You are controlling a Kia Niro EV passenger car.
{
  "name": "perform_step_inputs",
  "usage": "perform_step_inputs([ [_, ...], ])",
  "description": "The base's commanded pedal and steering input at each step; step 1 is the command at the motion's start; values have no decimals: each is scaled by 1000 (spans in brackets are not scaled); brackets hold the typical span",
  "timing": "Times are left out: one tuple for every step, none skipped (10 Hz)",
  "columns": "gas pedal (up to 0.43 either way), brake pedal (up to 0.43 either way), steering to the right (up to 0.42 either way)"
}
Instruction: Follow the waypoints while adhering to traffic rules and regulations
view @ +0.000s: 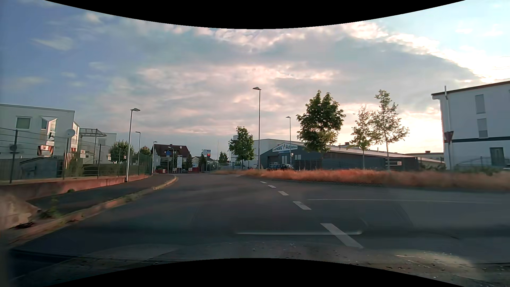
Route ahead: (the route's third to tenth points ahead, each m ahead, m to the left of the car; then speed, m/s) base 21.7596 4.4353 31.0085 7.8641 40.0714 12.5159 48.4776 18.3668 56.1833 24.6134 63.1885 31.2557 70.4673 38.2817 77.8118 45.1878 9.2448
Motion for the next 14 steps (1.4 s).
perform_step_inputs([
  [157, 0, -67],
  [157, 0, -71],
  [157, 0, -72],
  [157, 0, -72],
  [157, 0, -70],
  [157, 0, -68],
  [157, 0, -65],
  [157, 0, -64],
  [157, 0, -63],
  [157, 0, -63],
  [157, 0, -63],
  [157, 0, -63],
  [150, 0, -62],
  [150, 0, -63],
])
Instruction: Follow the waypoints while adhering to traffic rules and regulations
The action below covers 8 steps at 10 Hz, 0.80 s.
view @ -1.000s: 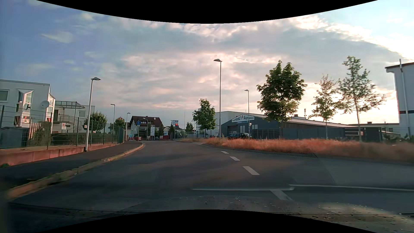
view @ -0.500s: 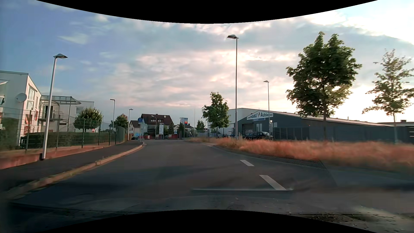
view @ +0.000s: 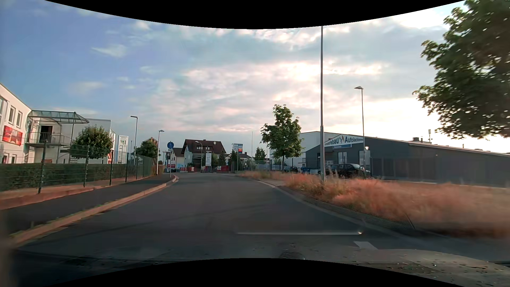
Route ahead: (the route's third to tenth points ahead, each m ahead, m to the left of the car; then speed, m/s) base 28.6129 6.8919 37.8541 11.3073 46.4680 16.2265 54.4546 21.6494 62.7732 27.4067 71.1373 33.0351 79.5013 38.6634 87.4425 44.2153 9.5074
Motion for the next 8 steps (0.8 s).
perform_step_inputs([
  [138, 0, -62],
  [138, 0, -62],
  [130, 0, -62],
  [110, 0, -63],
  [98, 0, -63],
  [87, 0, -65],
  [87, 0, -67],
  [87, 0, -67],
])
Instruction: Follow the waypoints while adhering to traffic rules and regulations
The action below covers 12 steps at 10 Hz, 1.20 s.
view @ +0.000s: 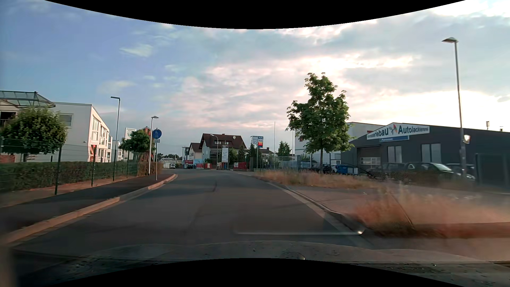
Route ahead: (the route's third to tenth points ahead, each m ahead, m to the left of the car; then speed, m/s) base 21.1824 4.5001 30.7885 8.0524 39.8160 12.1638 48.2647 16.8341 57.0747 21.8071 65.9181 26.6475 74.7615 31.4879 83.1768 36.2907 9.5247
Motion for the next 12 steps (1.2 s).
perform_step_inputs([
  [87, 0, -67],
  [87, 0, -67],
  [79, 0, -67],
  [79, 0, -66],
  [79, 0, -65],
  [79, 0, -64],
  [67, 0, -64],
  [67, 0, -64],
  [67, 0, -64],
  [67, 0, -64],
  [67, 0, -64],
  [67, 0, -64],
])
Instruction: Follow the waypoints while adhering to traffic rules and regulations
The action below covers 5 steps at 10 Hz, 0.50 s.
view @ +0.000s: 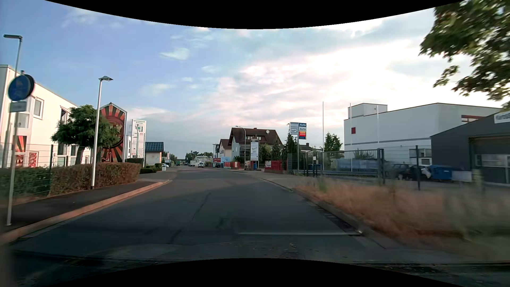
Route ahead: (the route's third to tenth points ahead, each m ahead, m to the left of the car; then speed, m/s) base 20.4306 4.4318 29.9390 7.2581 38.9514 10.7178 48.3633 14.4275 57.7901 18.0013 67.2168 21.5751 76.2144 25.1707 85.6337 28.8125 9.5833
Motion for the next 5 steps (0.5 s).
perform_step_inputs([
  [67, 0, -64],
  [67, 0, -64],
  [67, 0, -64],
  [67, 0, -64],
  [67, 0, -64],
])
